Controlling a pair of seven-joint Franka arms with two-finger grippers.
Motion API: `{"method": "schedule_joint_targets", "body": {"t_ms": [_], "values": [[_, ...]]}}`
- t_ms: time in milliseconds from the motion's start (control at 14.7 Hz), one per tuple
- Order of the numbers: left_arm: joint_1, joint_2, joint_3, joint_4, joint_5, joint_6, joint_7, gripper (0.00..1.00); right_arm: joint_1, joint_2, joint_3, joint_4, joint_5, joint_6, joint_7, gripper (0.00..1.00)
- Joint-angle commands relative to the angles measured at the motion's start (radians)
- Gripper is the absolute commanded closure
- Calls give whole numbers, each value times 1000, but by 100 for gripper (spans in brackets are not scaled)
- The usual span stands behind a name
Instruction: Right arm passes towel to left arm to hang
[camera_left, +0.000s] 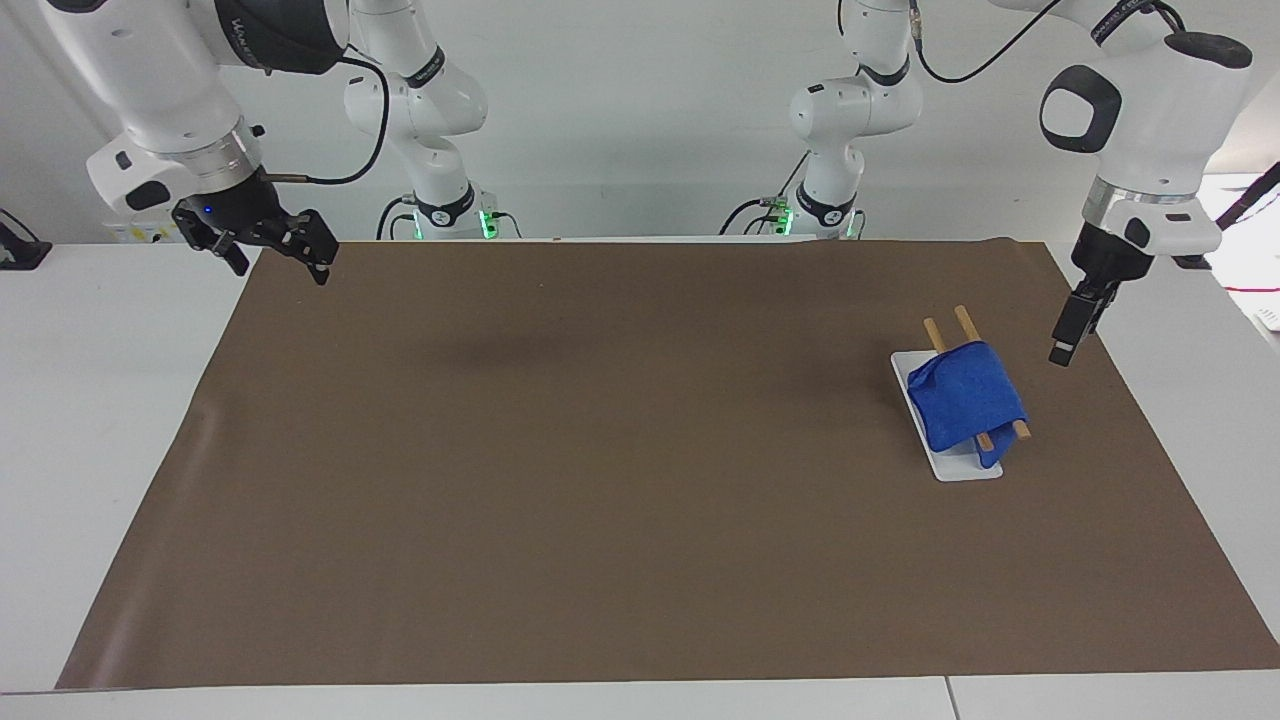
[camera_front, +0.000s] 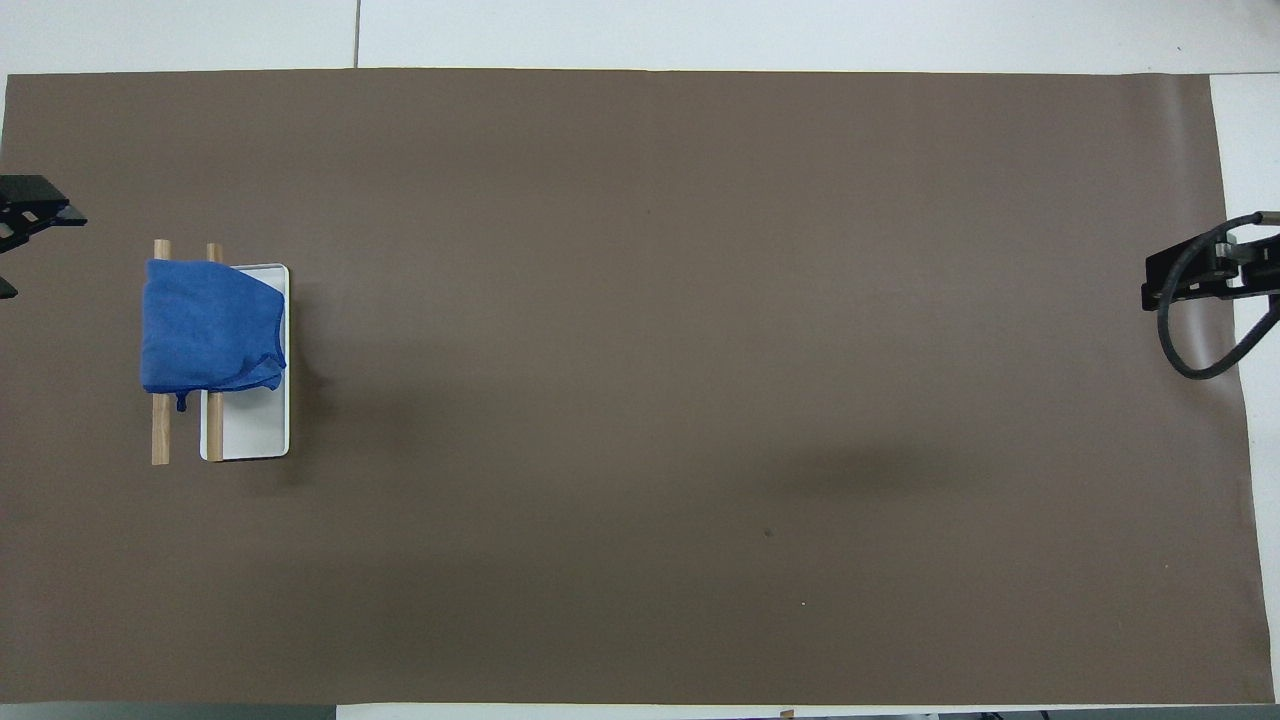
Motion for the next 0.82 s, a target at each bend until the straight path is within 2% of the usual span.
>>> {"method": "schedule_joint_targets", "body": {"t_ms": [0, 204, 340, 476, 748], "values": [[-51, 51, 11, 103, 16, -118, 137, 0, -3, -27, 7, -36, -3, 27, -9, 0], [-99, 62, 10, 156, 8, -219, 207, 0, 0, -27, 15, -27, -6, 2, -27, 0], [-99, 100, 7, 252, -9, -329, 225, 0, -1, -17, 17, 9, -3, -75, -31, 0], [-99, 117, 7, 337, -32, -438, 272, 0, -3, -17, 15, 6, -2, -71, -31, 0], [-99, 102, 7, 370, -44, -564, 323, 0, 0, -29, 17, -19, 1, -78, -15, 0]]}}
